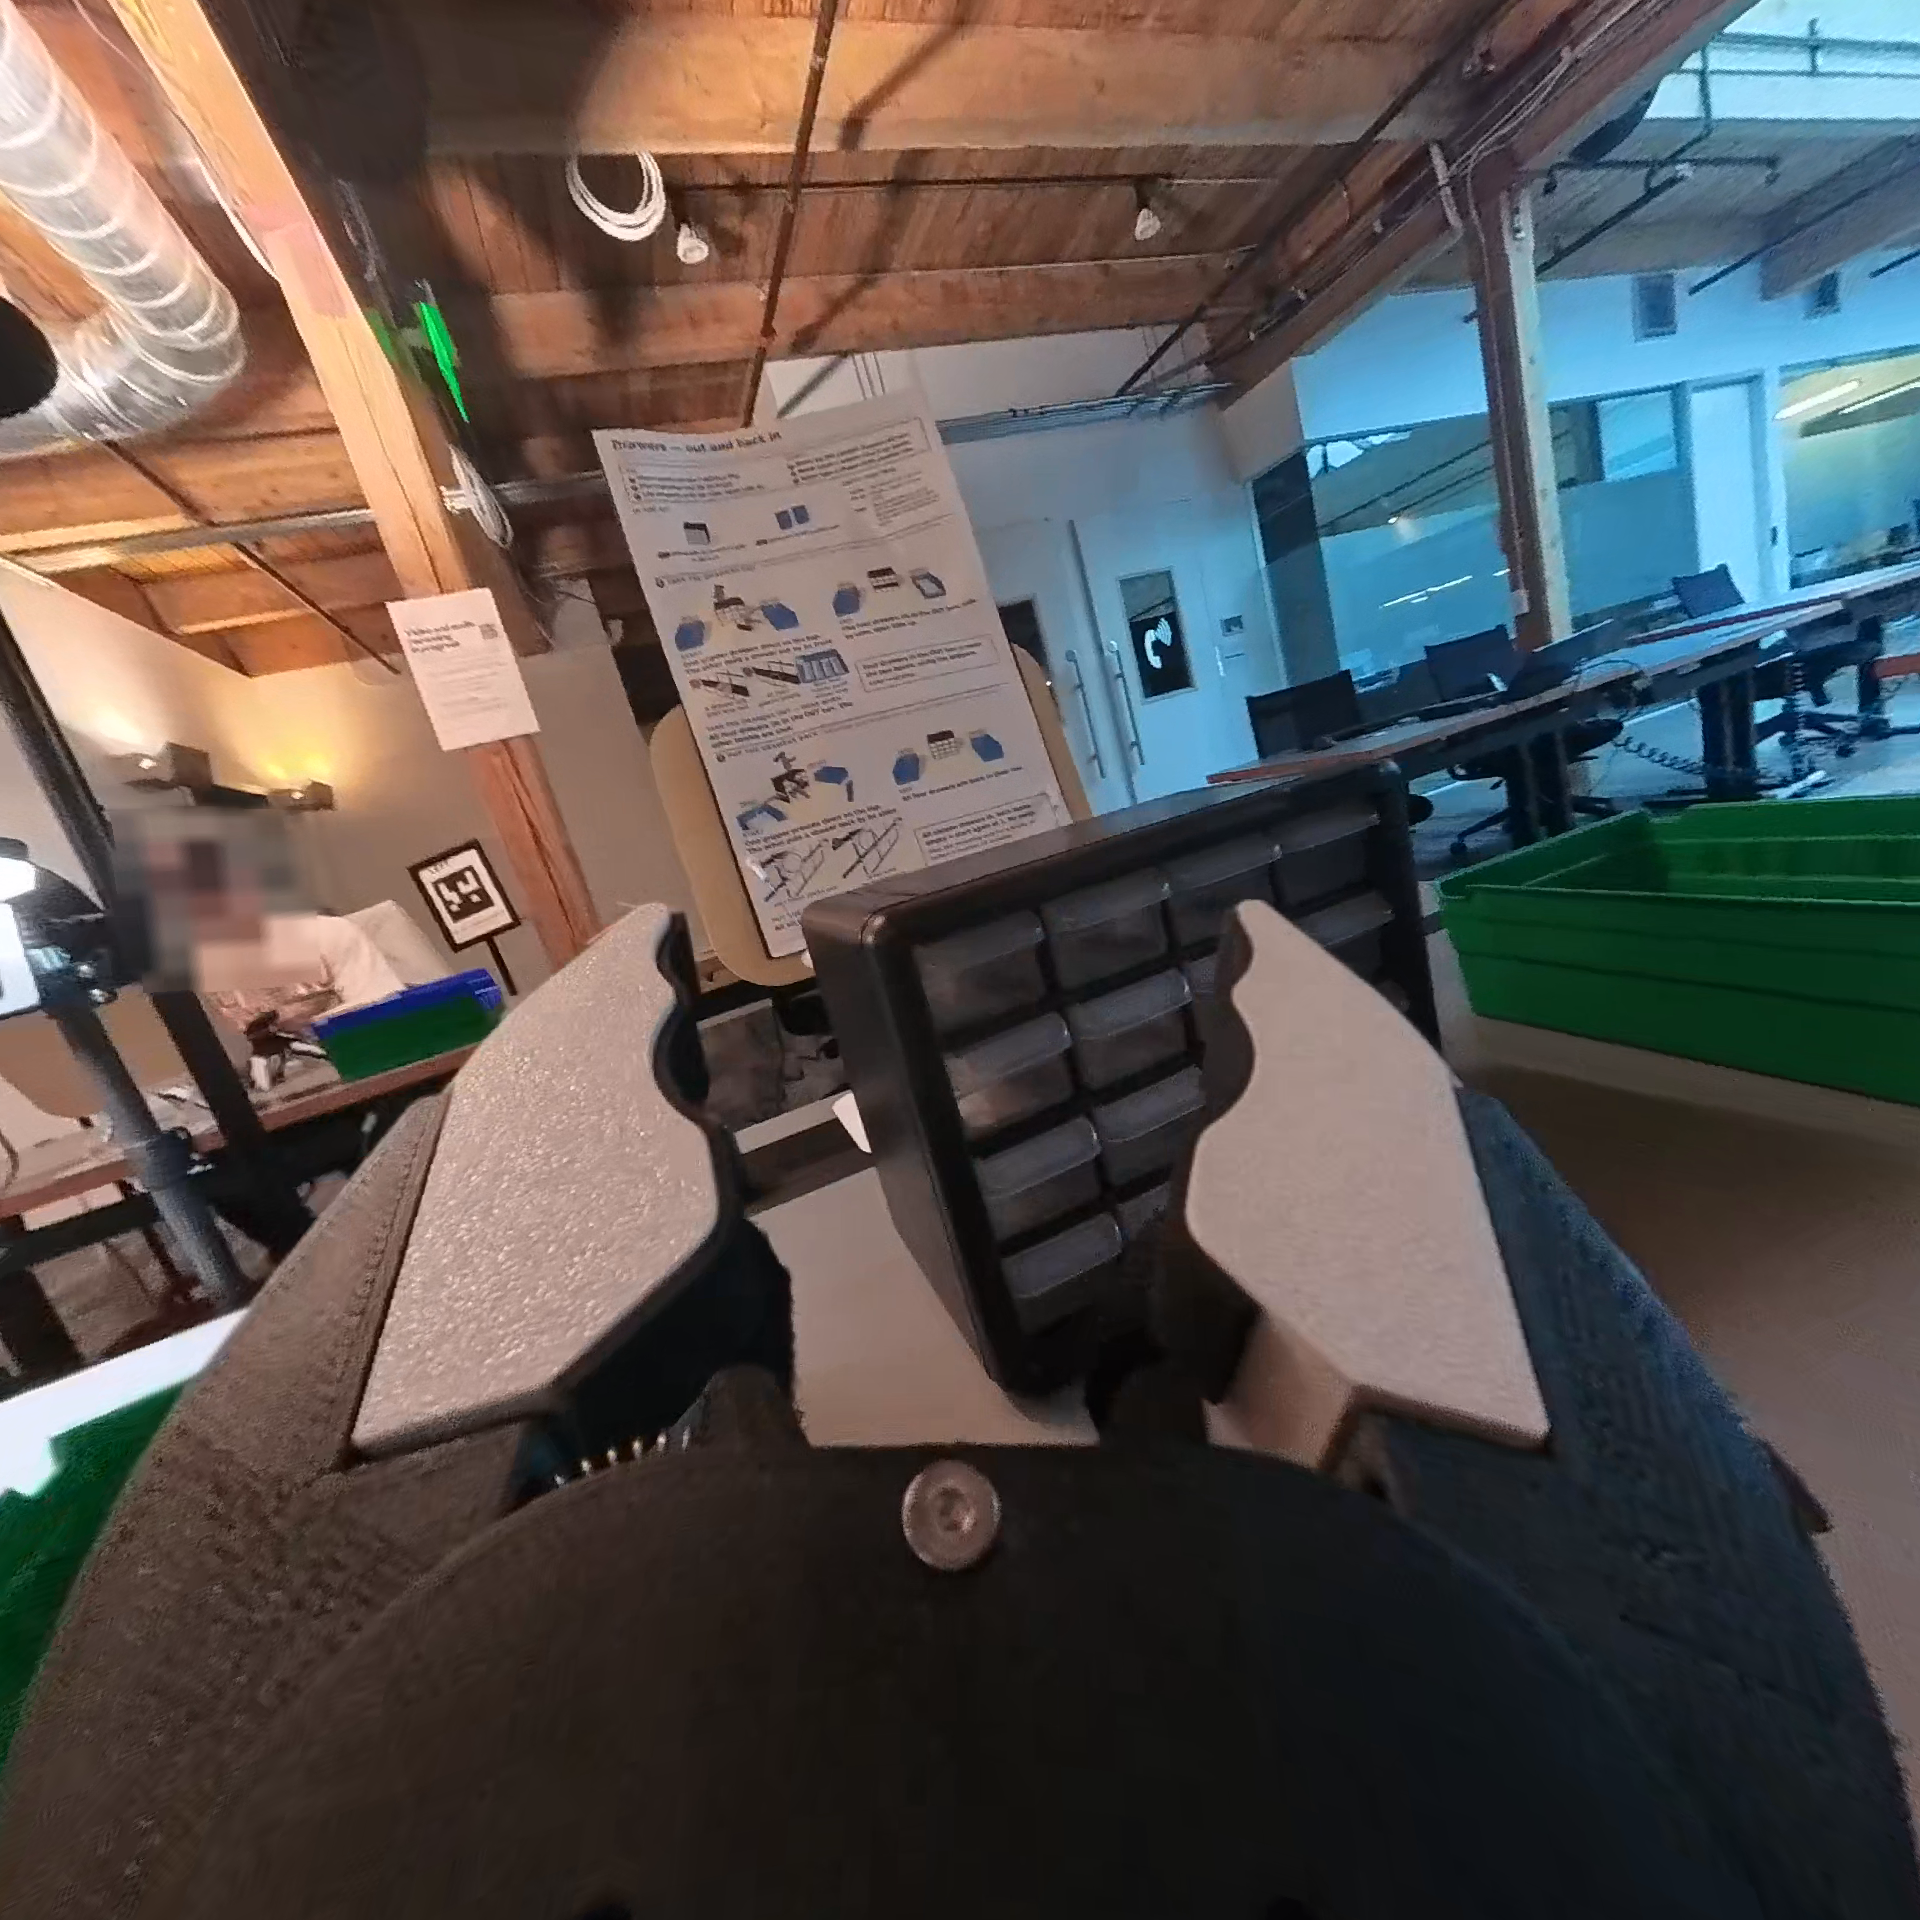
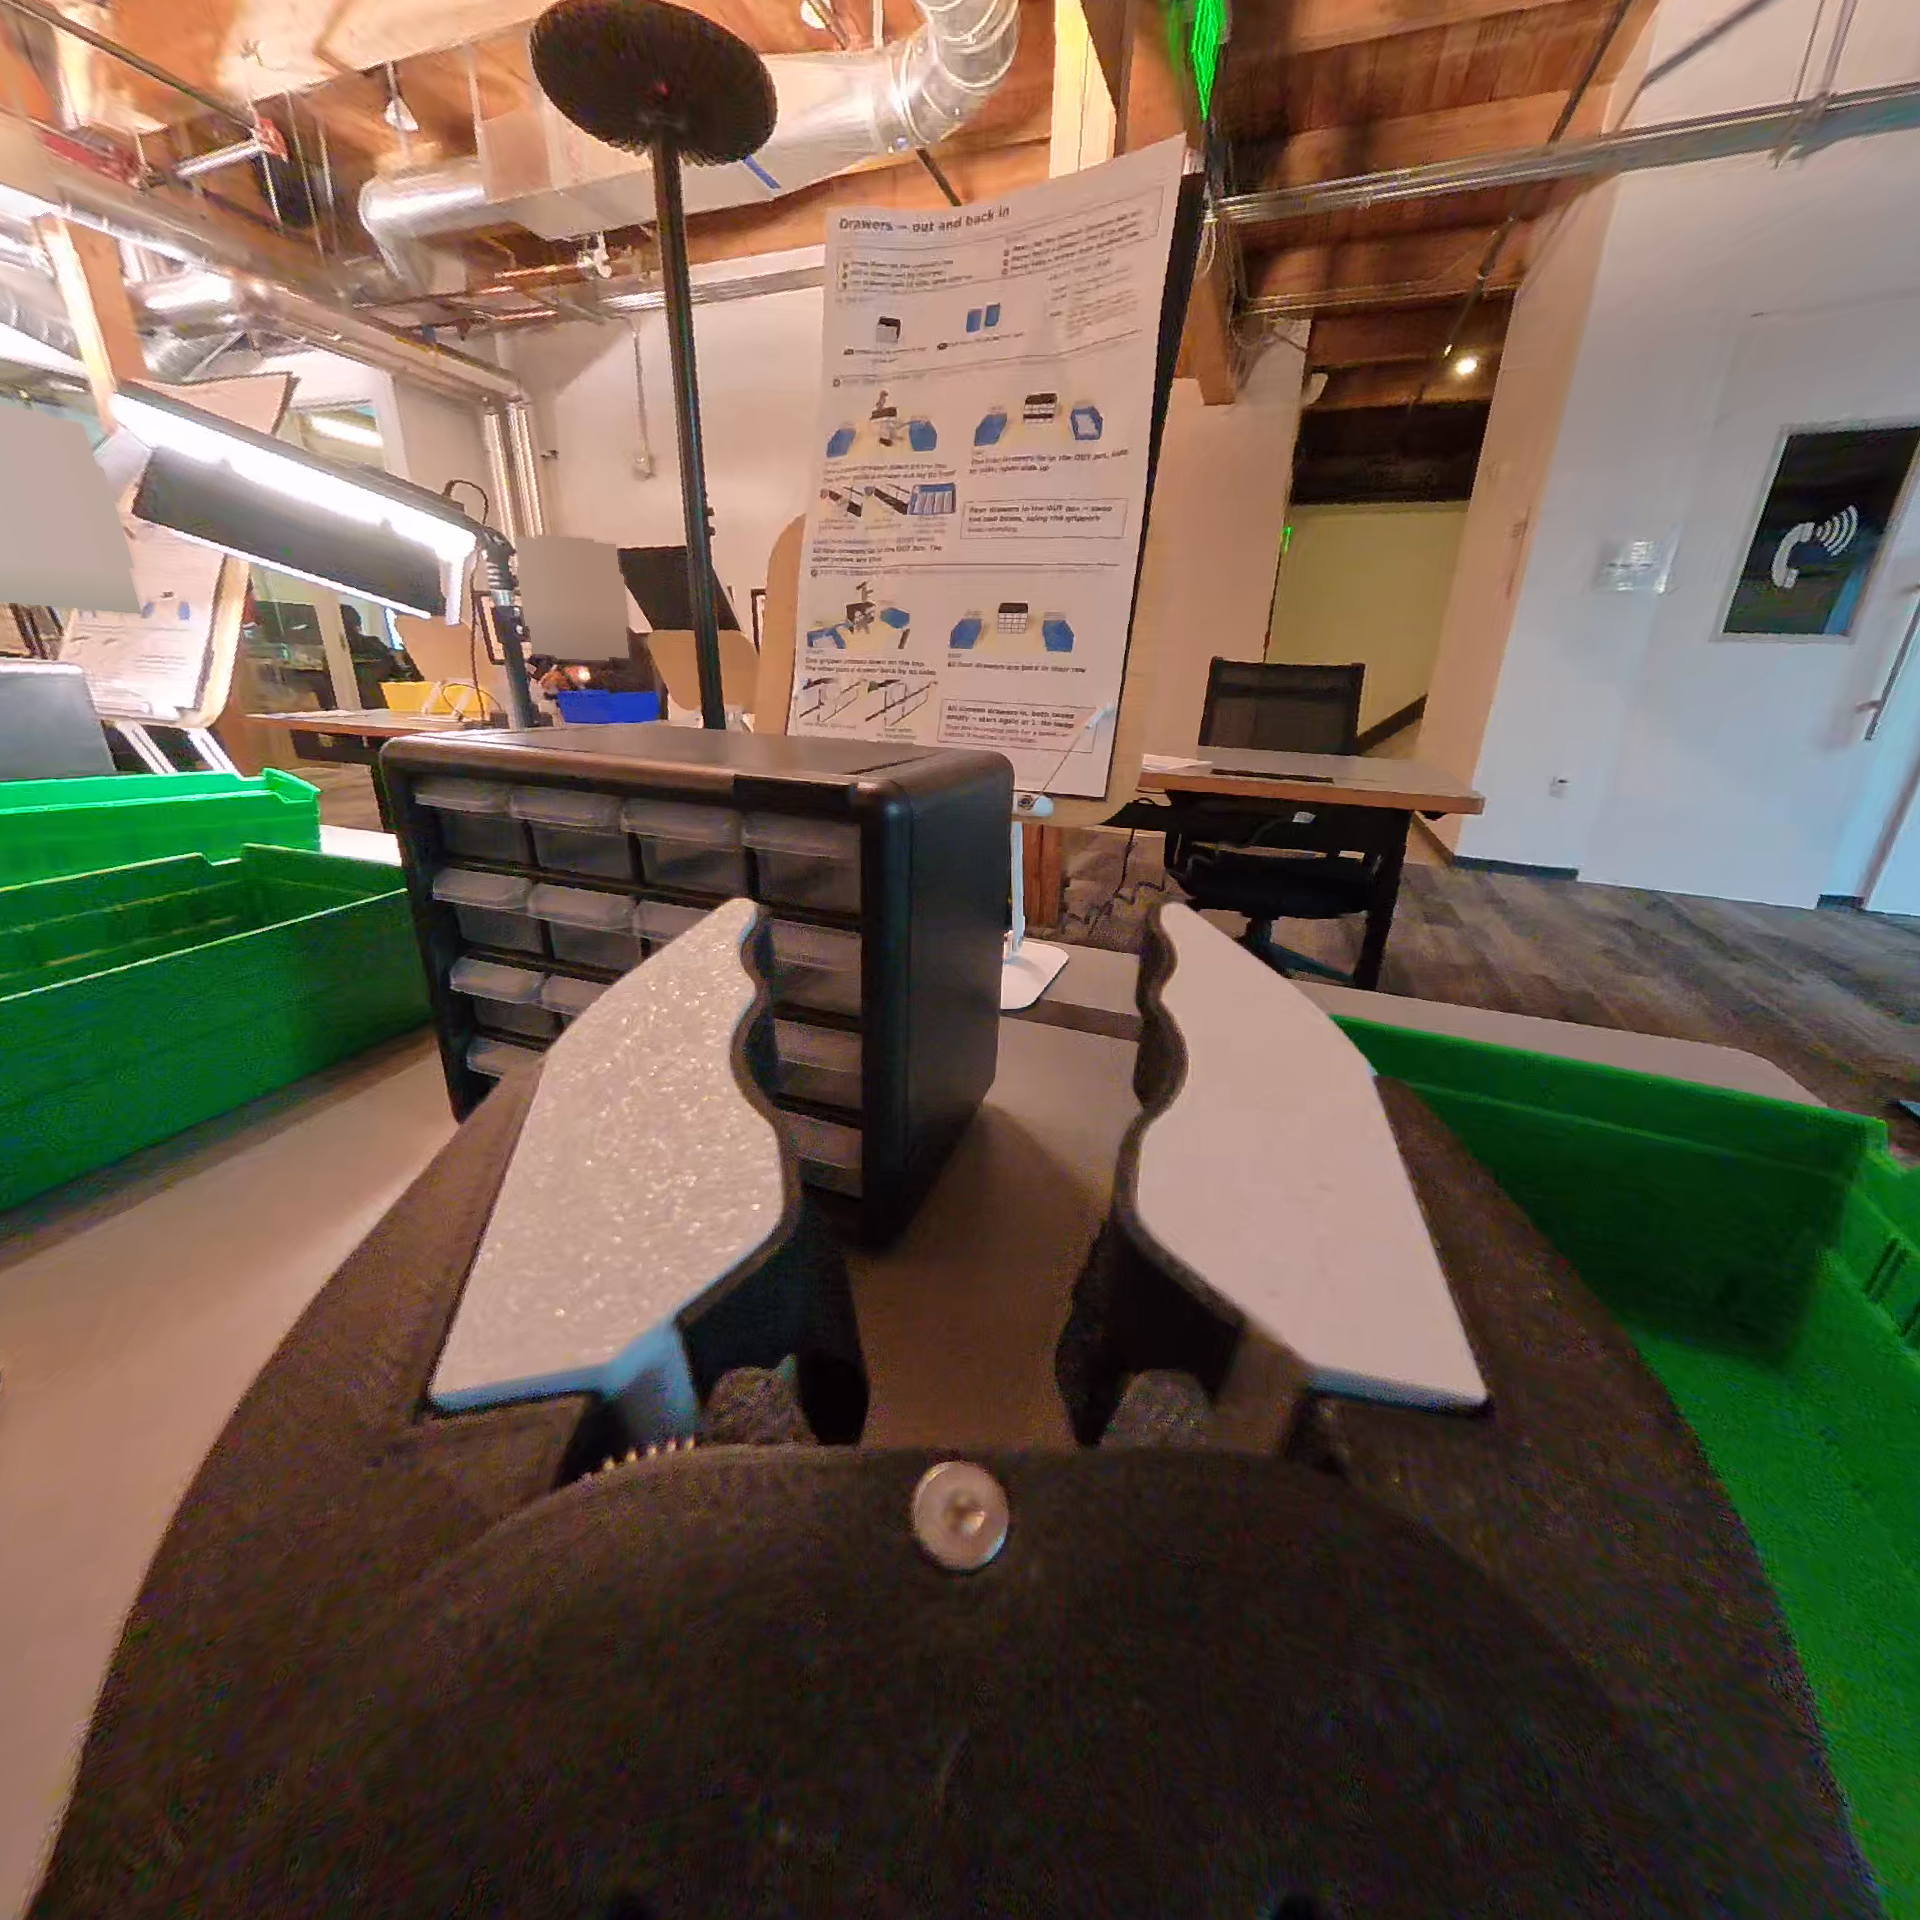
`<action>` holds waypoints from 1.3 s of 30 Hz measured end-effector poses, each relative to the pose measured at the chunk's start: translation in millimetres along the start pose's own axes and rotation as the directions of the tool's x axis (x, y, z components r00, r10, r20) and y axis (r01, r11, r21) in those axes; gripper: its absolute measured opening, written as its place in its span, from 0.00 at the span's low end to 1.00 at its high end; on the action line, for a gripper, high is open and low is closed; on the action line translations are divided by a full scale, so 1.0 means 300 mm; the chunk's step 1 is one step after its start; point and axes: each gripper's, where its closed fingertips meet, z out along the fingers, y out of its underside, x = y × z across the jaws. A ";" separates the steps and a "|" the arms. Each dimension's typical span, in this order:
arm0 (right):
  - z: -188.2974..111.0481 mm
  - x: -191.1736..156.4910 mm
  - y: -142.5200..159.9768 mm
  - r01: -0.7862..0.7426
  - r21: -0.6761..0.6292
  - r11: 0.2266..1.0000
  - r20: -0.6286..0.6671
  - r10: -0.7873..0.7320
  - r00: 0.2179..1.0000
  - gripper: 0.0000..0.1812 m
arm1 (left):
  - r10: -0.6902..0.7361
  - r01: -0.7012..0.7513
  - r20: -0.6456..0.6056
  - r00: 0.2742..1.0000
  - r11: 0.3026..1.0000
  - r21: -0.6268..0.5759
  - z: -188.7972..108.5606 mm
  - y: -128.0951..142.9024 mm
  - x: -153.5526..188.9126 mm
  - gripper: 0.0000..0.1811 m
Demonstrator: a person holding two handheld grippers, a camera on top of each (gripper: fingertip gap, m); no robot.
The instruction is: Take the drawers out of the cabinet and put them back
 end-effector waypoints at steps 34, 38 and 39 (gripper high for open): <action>0.043 -0.152 0.115 -0.047 -0.220 0.974 0.142 0.079 0.987 0.31 | 0.341 -0.391 -0.237 0.909 0.896 -0.210 0.155 0.201 0.171 0.27; 0.045 -0.174 0.114 -0.043 -0.214 0.976 0.170 0.081 0.982 0.28 | 0.623 -0.670 -0.250 0.741 0.709 -0.220 0.247 0.262 0.145 0.26; 0.046 -0.174 0.115 -0.044 -0.214 0.976 0.169 0.081 0.982 0.28 | 0.679 -0.726 -0.257 0.688 0.650 -0.224 0.267 0.288 0.138 0.25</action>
